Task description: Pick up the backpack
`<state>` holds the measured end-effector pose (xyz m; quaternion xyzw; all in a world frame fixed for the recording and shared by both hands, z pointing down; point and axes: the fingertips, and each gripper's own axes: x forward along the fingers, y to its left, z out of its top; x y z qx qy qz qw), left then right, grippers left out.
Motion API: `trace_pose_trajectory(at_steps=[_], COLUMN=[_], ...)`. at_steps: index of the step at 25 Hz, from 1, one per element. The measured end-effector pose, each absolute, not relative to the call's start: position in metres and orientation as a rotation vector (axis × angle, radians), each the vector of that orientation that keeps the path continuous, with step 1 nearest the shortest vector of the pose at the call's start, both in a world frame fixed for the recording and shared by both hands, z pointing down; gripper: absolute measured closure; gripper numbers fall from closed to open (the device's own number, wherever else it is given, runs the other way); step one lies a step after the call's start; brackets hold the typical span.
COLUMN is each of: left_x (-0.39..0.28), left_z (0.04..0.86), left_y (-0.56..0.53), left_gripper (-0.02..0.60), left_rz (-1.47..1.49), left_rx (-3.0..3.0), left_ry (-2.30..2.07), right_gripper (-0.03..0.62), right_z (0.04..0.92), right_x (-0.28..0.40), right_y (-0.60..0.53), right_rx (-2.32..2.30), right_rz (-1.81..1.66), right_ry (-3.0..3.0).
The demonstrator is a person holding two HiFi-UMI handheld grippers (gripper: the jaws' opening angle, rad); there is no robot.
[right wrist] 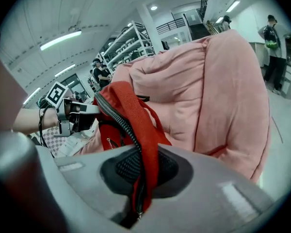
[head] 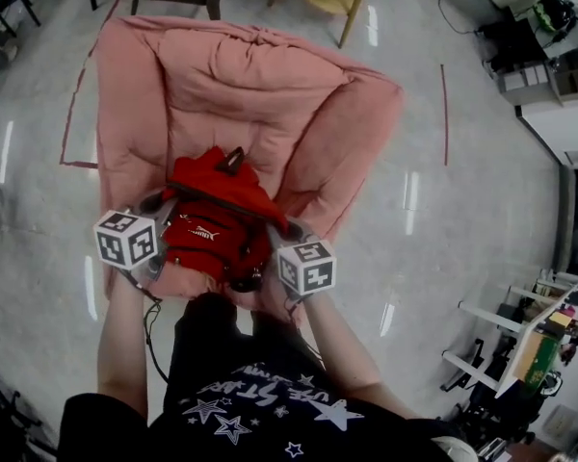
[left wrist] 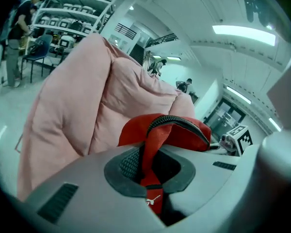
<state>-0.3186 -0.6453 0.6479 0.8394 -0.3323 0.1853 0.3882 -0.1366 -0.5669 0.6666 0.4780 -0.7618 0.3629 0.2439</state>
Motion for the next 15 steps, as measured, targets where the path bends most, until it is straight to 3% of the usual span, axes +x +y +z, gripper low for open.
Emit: trace_pose_trajectory(at_steps=[15], left_x=[-0.346], left_z=[0.553], left_y=[-0.526], left_gripper=[0.558], left_rz=[0.238], left_rx=[2.092], left_ry=[-1.017], right_gripper=[0.569], right_z=[0.607], right_x=[-0.163], right_y=[-0.503], right_rx=[1.003], right_rz=[0.998], right_ry=[-2.264])
